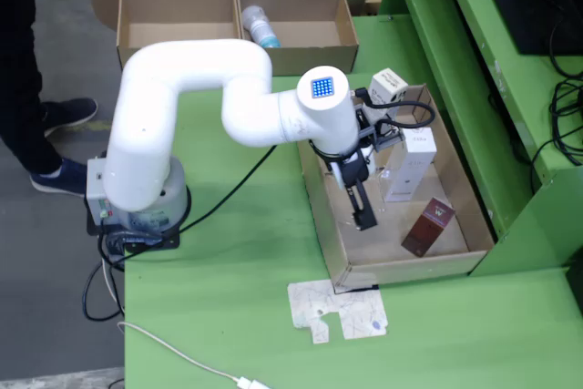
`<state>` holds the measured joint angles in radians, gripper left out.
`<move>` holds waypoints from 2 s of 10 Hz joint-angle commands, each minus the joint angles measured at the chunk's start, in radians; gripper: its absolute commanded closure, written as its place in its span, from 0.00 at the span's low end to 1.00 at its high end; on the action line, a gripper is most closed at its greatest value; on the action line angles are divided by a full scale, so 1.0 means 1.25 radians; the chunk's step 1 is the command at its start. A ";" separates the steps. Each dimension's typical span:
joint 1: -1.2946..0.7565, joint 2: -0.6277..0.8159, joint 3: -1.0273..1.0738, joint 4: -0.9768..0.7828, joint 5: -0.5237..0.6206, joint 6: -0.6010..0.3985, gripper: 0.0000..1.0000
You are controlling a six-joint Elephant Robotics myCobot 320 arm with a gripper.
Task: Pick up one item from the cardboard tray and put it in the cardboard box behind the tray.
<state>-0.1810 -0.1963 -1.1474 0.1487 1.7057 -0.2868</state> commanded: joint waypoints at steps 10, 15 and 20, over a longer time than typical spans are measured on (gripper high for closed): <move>-0.027 -0.214 0.309 -0.060 0.038 -0.115 0.00; -0.063 -0.296 0.433 -0.101 0.070 -0.171 0.00; -0.080 -0.419 0.637 -0.187 0.089 -0.218 0.00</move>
<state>-0.2698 -0.6810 -0.4939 -0.0443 1.8024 -0.5369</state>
